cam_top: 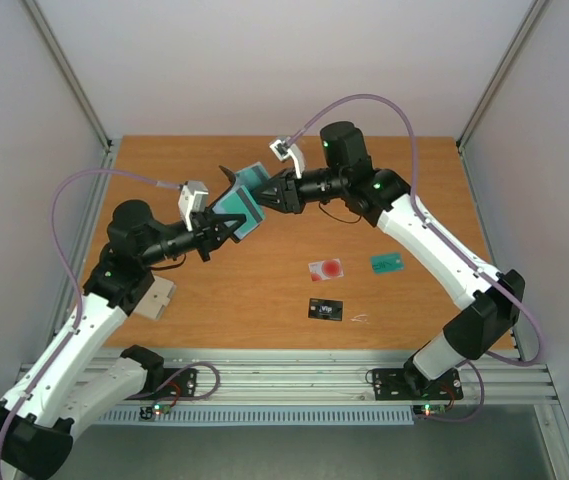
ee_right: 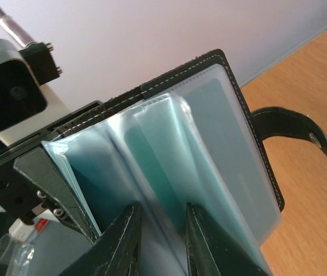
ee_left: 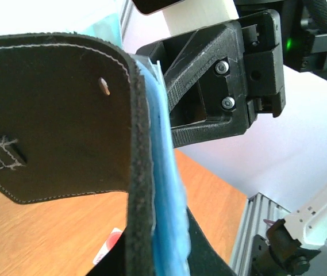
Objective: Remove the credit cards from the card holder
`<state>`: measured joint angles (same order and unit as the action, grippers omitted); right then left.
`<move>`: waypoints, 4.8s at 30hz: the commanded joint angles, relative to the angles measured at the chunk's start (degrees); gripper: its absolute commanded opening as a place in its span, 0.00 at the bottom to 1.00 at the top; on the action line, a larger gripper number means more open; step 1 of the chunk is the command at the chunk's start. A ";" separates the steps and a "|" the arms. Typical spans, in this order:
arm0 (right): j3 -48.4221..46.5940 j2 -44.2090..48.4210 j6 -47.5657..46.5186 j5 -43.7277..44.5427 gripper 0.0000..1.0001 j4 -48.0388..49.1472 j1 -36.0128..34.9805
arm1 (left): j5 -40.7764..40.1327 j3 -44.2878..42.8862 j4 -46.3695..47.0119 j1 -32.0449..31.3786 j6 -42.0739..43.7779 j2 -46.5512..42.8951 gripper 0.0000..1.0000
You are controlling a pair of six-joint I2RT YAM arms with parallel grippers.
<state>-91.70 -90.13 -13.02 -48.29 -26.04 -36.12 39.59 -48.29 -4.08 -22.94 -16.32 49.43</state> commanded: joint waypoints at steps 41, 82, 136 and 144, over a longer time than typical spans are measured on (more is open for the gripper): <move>-16.71 -0.51 -18.16 -7.95 0.04 -26.53 -3.50 | 6.69 1.62 12.42 -0.26 -1.45 -1.71 0.00; -14.46 3.64 -18.11 -10.28 0.01 -28.23 4.65 | 10.43 3.37 16.73 -0.29 -2.58 -2.00 0.06; -11.70 2.58 -15.84 -12.50 0.15 -24.86 4.04 | 10.29 4.08 17.73 -0.29 -2.71 -1.78 0.00; -12.00 1.24 -13.28 -13.45 0.12 -23.11 4.04 | 10.33 4.04 17.90 -0.18 -2.67 -1.70 0.00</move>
<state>-103.85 -87.81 -27.94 -59.92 -51.31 -31.57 49.67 -44.86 9.76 -23.27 -19.29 47.97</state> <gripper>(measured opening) 0.123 0.061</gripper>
